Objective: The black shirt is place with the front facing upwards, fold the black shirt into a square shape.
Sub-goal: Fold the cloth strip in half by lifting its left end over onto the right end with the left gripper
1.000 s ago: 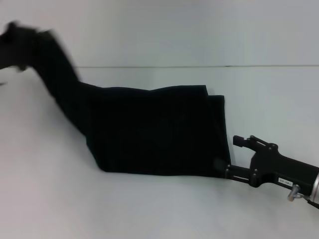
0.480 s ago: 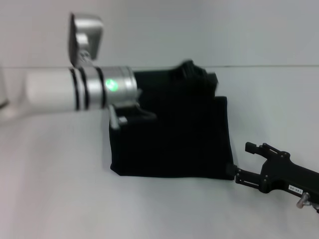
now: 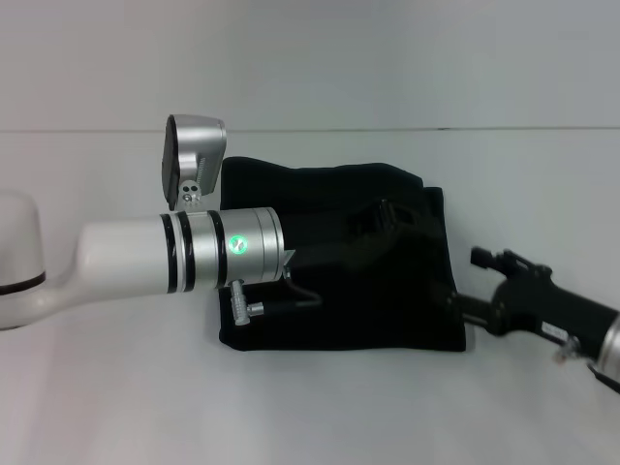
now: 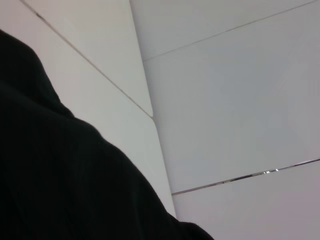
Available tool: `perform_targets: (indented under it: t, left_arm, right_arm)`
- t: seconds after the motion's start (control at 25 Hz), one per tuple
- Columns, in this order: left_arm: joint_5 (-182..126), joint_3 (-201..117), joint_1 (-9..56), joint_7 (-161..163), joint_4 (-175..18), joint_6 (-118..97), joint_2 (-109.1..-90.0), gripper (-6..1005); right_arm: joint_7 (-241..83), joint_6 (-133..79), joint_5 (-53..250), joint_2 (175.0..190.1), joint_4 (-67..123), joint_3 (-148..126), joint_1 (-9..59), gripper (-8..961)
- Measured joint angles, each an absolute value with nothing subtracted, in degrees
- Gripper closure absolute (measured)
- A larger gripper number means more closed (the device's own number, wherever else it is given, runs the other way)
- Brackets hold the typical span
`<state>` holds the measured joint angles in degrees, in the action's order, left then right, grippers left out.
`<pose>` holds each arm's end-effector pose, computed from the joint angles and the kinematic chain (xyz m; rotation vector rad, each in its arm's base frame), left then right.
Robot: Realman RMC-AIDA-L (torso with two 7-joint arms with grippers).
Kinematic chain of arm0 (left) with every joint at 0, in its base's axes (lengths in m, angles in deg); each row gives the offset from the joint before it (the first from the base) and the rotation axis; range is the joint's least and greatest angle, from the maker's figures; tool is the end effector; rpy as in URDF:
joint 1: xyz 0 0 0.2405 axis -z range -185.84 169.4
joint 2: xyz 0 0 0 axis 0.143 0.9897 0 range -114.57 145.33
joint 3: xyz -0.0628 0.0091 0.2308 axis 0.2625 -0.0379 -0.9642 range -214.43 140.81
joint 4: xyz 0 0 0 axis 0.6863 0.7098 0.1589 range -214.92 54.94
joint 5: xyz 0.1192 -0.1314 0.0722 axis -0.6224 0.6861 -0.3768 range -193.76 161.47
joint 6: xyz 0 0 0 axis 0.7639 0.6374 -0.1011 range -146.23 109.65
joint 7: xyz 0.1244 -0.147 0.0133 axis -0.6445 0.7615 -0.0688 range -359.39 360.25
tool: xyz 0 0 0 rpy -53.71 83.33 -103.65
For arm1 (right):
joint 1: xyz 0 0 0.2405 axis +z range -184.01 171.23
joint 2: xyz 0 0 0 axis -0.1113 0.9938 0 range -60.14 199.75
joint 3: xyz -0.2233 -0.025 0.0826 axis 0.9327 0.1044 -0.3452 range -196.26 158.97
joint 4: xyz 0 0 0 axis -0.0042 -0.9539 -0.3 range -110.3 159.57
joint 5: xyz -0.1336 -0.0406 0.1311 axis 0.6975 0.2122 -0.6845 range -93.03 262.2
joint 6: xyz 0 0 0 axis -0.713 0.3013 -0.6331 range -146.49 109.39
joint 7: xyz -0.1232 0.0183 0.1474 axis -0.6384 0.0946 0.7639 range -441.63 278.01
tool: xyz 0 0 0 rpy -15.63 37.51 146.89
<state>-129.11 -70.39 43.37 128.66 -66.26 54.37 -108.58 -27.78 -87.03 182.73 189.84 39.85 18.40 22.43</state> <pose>-0.1150 0.3631 -0.1232 2.1821 1.8817 0.8998 0.2660 0.3387 -0.0714 -2.3544 0.6949 0.6892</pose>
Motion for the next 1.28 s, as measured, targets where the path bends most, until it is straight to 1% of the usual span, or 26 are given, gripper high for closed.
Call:
perform_targets:
  t: [0.44, 0.6, 0.96, 1.28]
  left_arm:
    - [-129.1, -70.6, 43.2, 128.3, -65.4, 55.5, -108.66, 965]
    - [-129.1, -70.6, 43.2, 128.1, -65.4, 55.8, -108.60, 961]
    - [-129.5, -74.2, 43.5, 127.9, -67.9, 52.3, -109.07, 951]
    - [-129.2, -74.3, 44.0, 127.4, -70.8, 46.5, -109.19, 943]
  right_arm:
    - [-27.6, -71.5, 178.1, 190.14, 34.9, 18.2, 36.0, 29]
    - [-28.0, -66.6, 172.6, 190.21, 34.1, 18.2, 38.7, 31]
    - [-28.3, -64.8, 166.6, 189.86, 35.7, 18.2, 38.4, 33]
    - [-28.3, -58.2, 166.4, 190.07, 35.8, 16.0, 37.4, 34]
